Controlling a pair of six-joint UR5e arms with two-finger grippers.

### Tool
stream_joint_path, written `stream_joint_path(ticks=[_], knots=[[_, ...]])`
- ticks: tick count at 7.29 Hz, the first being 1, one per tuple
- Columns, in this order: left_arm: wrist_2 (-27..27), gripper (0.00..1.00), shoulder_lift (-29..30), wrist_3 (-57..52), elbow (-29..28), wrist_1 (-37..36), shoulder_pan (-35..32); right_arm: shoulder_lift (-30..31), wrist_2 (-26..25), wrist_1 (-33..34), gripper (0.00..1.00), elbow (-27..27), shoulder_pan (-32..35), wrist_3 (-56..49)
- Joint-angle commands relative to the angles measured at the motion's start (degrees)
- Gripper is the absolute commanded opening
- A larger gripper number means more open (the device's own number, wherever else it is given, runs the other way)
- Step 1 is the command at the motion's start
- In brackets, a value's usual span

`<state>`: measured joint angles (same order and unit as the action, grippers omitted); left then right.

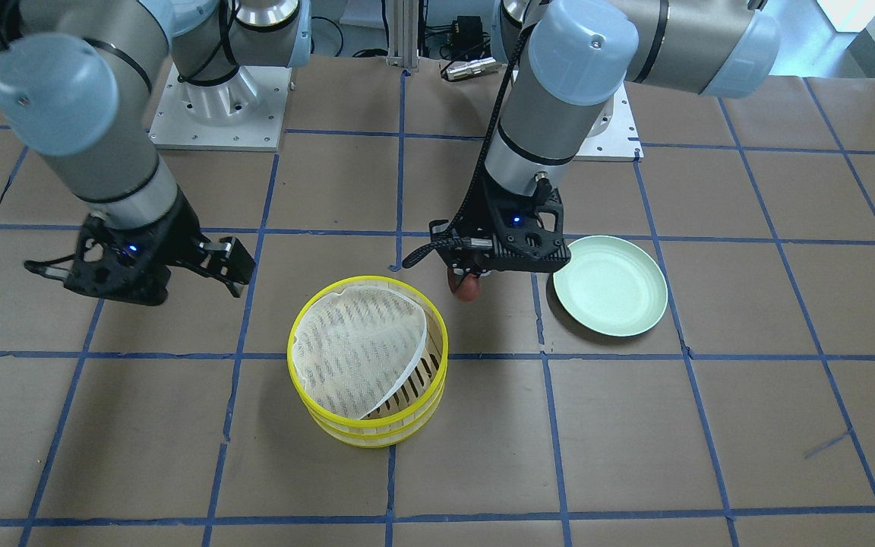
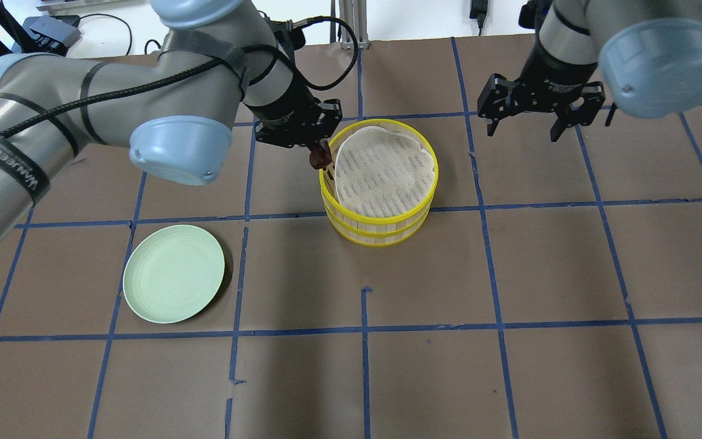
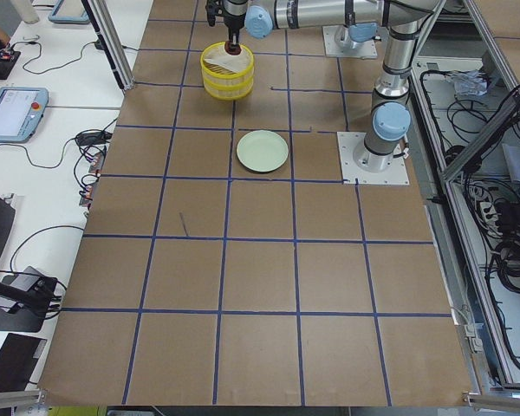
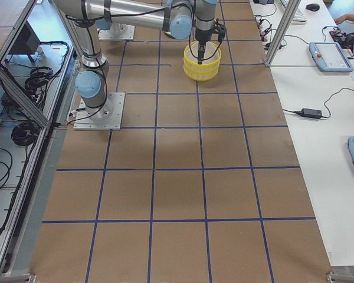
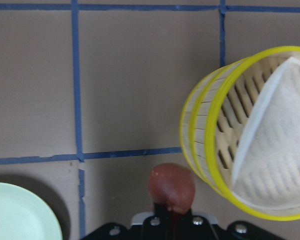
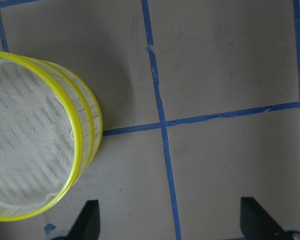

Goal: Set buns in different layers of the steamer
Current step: 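Carry the brown bun over the steamer while the right gripper releases the rim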

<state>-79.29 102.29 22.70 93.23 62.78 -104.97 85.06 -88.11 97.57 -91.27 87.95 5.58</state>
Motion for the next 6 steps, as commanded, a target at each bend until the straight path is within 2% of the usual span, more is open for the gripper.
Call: stream_joint_path(ticks=[1,3,5,6], knots=[[0.27,0.09,4.74,7.85,-0.07,-10.17,-6.45,1.86,0.13,-1.68,1.00,-0.04,-0.59,-1.19],[-0.43,0.09,7.74,3.96,-0.16,-14.68,-6.57,1.86,0.13,-1.77,1.00,-0.05,-0.33,-1.19],[-4.71,0.09,7.75,-4.49,0.19,-14.62,-6.48,2.30,0.13,-2.47,1.00,0.39,0.02,-0.75],[-5.52,0.09,7.75,-5.64,0.98,-14.70,-6.48,3.34,0.21,-6.91,1.00,1.09,0.11,-0.66]])
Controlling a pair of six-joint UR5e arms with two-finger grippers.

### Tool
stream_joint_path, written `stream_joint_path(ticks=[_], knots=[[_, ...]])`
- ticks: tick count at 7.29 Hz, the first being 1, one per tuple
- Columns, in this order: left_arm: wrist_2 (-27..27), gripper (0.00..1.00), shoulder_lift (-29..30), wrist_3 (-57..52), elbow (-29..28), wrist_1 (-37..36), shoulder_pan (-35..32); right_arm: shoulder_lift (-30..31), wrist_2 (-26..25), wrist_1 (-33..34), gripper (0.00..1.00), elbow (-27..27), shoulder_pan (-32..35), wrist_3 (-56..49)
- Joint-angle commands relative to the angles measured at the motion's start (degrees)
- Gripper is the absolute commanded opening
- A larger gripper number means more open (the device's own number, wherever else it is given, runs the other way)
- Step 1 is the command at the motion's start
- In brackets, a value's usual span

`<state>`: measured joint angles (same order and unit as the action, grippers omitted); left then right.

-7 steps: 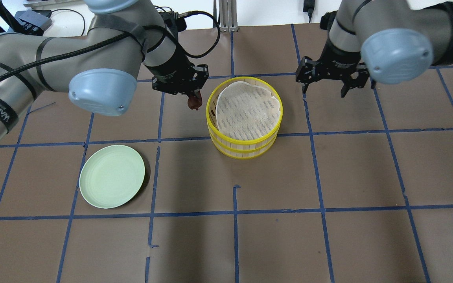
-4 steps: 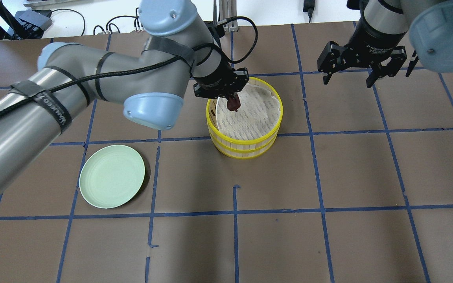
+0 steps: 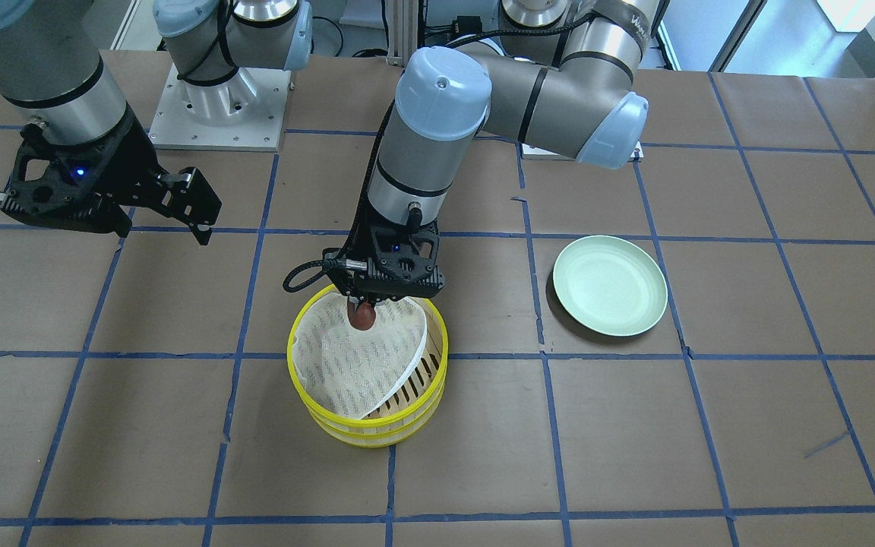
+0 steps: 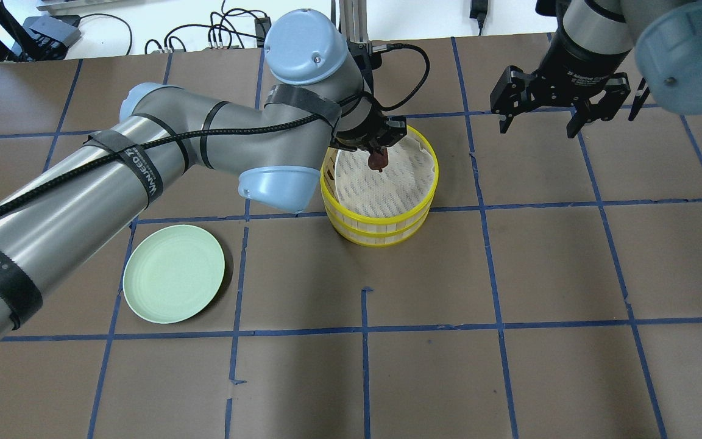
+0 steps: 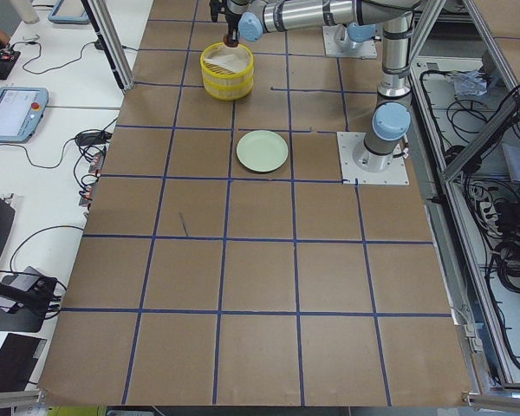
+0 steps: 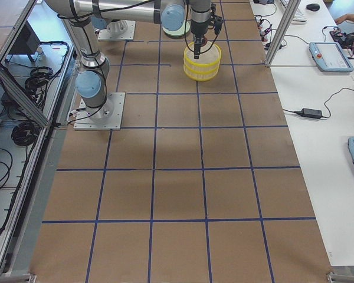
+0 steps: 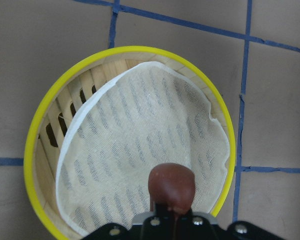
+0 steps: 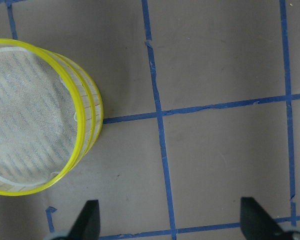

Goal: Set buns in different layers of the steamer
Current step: 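Lower the brown bun into the top layer and open the left gripper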

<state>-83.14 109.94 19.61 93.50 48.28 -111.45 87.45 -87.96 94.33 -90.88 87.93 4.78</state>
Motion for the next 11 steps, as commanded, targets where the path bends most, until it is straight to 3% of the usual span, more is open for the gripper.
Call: stream_joint_path(ticks=[1,3,5,6,7,11], knots=[[-4.45,0.09,0.19,-4.12,0.72,-0.12,0.00,1.84,-0.02,-7.46,1.00,2.35,0.49,0.15],[-6.67,0.09,0.19,-5.63,0.11,-0.12,0.09,1.94,0.59,-10.56,1.00,6.48,1.54,-0.12],[-7.30,0.14,0.19,-5.55,-0.42,-0.29,0.09,1.85,0.07,-10.93,1.00,5.63,1.63,-0.12],[-7.38,0.40,0.19,-5.63,-0.51,-0.29,0.09,1.85,0.15,-10.84,1.00,5.01,1.63,0.06],[-7.21,0.99,0.27,-5.02,-0.42,-0.12,0.09,1.85,-0.02,-10.84,1.00,4.75,1.63,0.06],[-7.12,1.00,0.28,-4.14,-0.51,-0.12,0.09,1.94,0.42,-10.92,1.00,4.66,1.63,0.41]])
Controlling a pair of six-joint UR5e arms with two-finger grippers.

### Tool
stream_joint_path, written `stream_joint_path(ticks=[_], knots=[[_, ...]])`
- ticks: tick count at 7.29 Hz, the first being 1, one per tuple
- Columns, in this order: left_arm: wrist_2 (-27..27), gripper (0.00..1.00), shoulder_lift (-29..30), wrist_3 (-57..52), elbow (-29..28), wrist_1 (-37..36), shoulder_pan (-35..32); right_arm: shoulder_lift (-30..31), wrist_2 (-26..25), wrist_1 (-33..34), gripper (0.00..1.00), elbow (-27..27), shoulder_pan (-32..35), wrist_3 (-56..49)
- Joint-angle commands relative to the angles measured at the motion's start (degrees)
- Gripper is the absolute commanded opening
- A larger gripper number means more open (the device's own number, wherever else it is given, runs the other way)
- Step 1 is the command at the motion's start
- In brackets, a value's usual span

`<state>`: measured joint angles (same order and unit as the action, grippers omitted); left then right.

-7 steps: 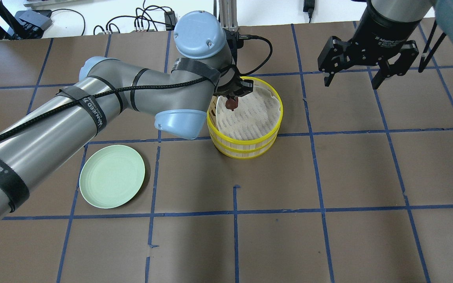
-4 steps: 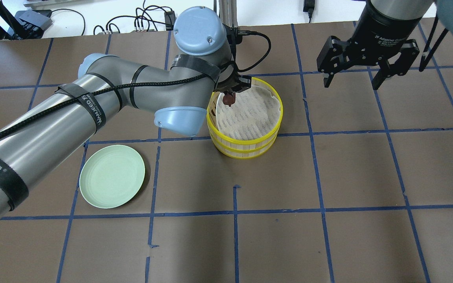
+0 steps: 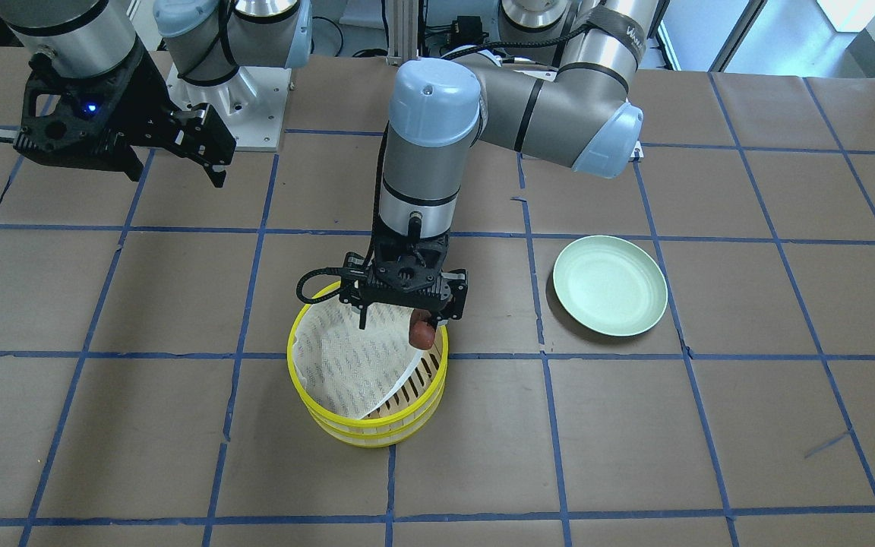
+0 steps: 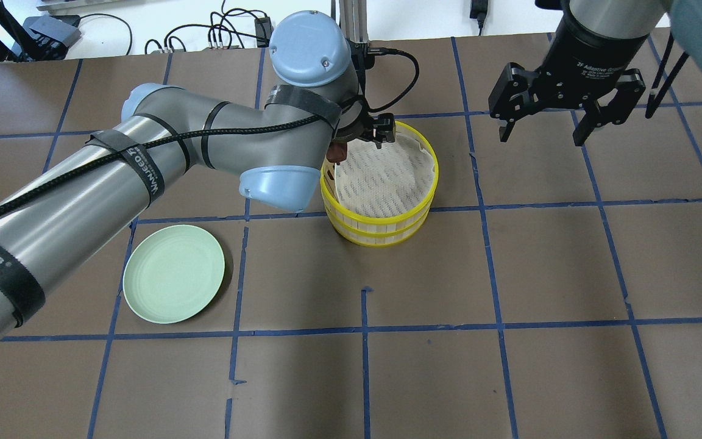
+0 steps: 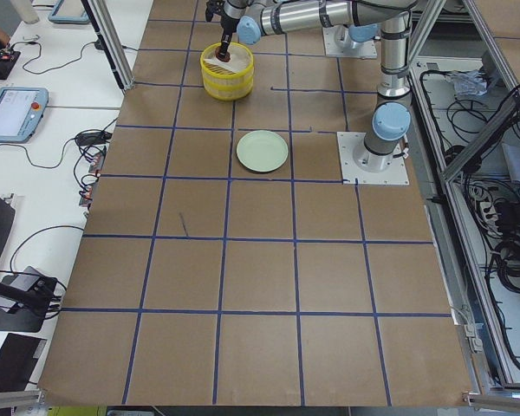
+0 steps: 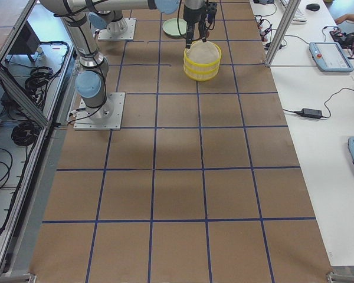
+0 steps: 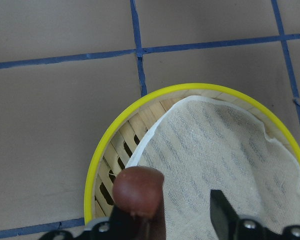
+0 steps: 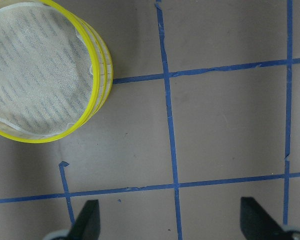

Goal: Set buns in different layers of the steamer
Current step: 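Lower the brown bun into the top layer and open the left gripper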

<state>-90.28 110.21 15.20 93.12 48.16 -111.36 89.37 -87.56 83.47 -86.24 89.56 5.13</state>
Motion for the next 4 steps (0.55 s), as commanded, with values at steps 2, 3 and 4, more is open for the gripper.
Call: stream_joint_path(ticks=[2,3,4], knots=[[1.32,1.00,-0.35,6.04,-0.04,-0.08,-0.43,-0.07,0.10,-0.06,1.00,-0.25,0.09,0.05],[4.03,1.00,-0.26,6.51,0.05,-0.08,-0.61,-0.07,0.19,0.02,1.00,-0.25,0.09,0.05],[4.32,1.00,-0.26,6.42,0.13,-0.08,-0.61,-0.07,0.19,0.02,1.00,-0.16,0.09,0.05]])
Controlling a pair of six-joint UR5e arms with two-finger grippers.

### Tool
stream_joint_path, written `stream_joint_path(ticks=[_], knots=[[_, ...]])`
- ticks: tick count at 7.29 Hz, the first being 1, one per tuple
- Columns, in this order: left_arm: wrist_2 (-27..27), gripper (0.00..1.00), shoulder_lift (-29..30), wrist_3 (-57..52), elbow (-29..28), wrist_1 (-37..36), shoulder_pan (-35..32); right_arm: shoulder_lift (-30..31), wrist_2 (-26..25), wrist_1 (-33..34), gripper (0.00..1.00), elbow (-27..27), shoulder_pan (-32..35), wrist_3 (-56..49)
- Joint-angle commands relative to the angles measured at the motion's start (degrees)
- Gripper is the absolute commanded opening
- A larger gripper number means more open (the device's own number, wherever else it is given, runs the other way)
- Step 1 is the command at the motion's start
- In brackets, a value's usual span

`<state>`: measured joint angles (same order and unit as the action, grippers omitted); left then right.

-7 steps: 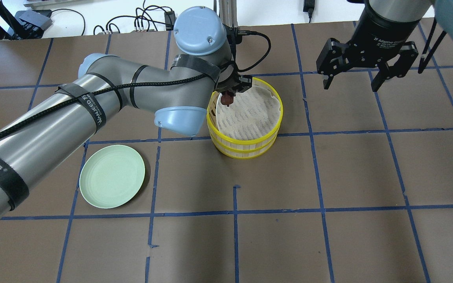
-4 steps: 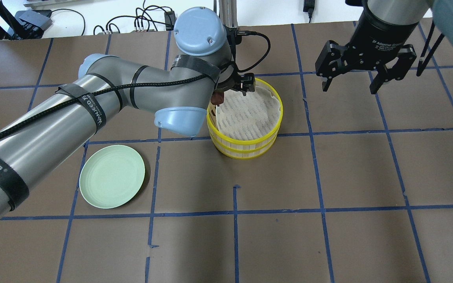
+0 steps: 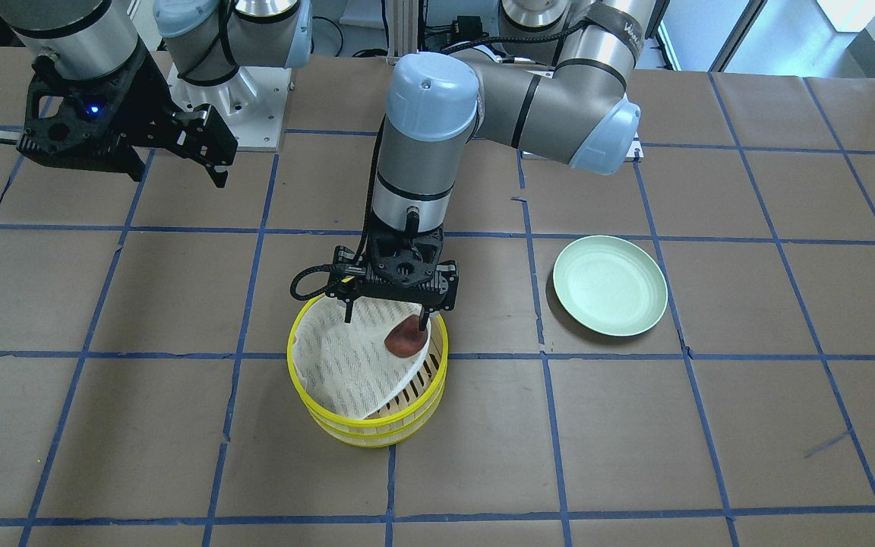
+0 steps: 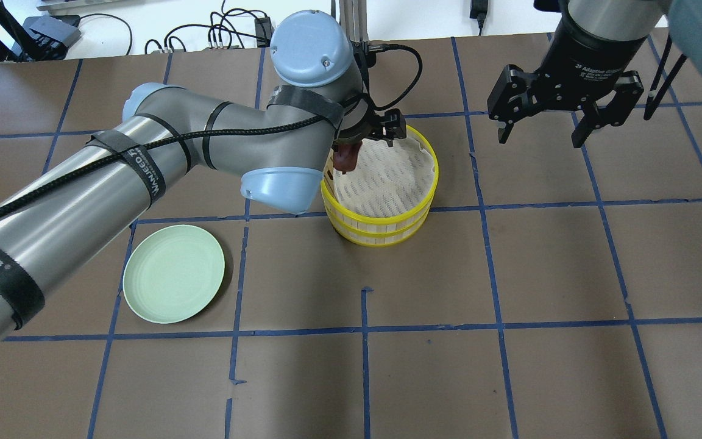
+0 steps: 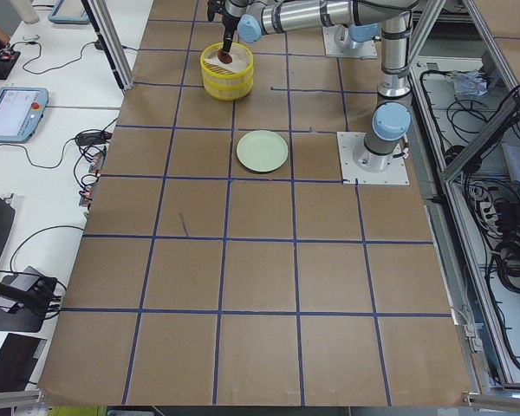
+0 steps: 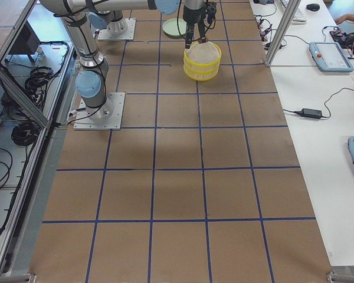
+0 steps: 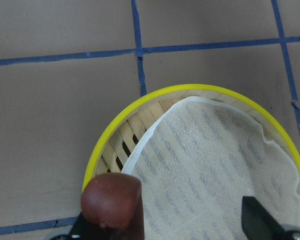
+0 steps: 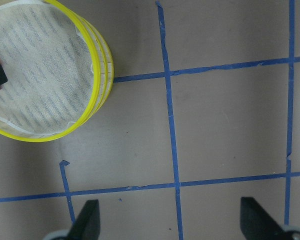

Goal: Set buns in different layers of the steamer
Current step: 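Lower the brown bun into the top layer and open the left gripper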

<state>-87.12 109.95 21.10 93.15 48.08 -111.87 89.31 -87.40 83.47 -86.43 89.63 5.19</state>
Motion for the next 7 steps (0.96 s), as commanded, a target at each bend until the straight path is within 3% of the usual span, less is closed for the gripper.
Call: stream_joint_path(ticks=[1,4,6,7], knots=[[1.16,1.00,0.00,0.52,0.19,0.00,-0.10,-0.01,0.04,0.03,1.00,0.03,-0.07,0.00],[0.72,1.00,-1.22,-4.63,-0.07,0.69,0.95,-0.10,0.13,0.12,1.00,0.03,0.02,0.00],[0.81,1.00,-5.25,-13.49,-0.34,11.35,6.20,-0.10,0.13,0.12,1.00,-0.05,0.02,0.00],[0.90,1.00,-9.89,-18.42,-0.51,21.43,10.40,-0.01,0.13,0.12,1.00,-0.05,0.02,0.00]])
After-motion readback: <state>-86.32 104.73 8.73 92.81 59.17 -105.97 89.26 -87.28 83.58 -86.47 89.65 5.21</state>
